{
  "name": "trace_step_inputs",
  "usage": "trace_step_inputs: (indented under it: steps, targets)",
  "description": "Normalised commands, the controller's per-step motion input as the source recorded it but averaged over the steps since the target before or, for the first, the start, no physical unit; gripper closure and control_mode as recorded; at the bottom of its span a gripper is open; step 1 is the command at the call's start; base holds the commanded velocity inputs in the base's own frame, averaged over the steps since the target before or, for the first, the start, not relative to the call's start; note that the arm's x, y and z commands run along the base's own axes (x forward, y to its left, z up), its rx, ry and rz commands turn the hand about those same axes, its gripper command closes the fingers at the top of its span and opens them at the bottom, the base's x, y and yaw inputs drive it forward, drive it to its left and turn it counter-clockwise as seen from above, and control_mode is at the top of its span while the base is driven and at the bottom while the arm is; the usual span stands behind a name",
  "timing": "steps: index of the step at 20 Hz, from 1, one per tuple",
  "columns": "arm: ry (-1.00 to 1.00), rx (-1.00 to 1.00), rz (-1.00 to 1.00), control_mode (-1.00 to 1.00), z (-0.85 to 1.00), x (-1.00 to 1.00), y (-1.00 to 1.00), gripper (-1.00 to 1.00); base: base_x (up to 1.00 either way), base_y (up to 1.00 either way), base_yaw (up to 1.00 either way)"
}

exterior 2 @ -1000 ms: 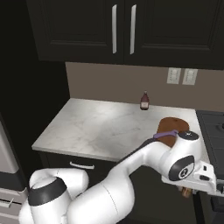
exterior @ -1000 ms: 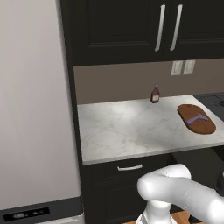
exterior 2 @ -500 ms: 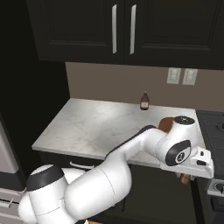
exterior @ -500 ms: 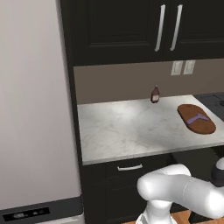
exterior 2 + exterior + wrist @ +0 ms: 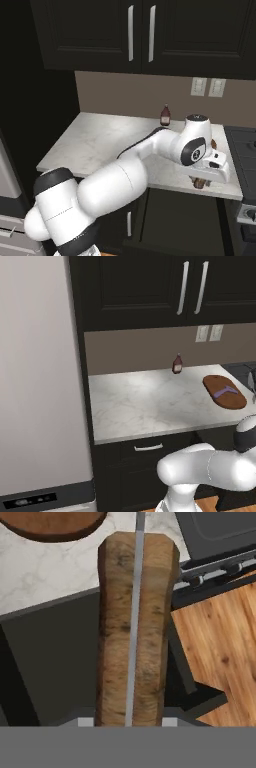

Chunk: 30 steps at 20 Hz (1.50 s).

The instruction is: Open the drawer on the right and place the cutting tools on the cutting board.

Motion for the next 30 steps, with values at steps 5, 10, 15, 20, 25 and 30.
trace_step_inputs:
  steps: [5,10,15,20,25,30]
  targets:
    - [0.0,0.0,-0.17,-1.0,0.0,0.28,0.3,1.0,0.0,0.0,0.0]
    - [-0.01,0.0,-0.24,-1.0,0.0,0.36,0.34,1.0,0.0,0.0,0.0]
    - [-0.04,0.0,-0.33,-1.0,0.0,0.4,0.34,1.0,0.0,0.0,0.0]
    - [-0.06,0.0,-0.37,-1.0,0.0,0.36,0.3,1.0,0.0,0.0,0.0]
    - [-0.04,0.0,-0.34,-1.0,0.0,0.42,0.21,1.0,0.0,0.0,0.0]
    - [-0.05,0.0,-0.3,-1.0,-0.1,0.3,0.02,1.0,0.0,0.0,0.0]
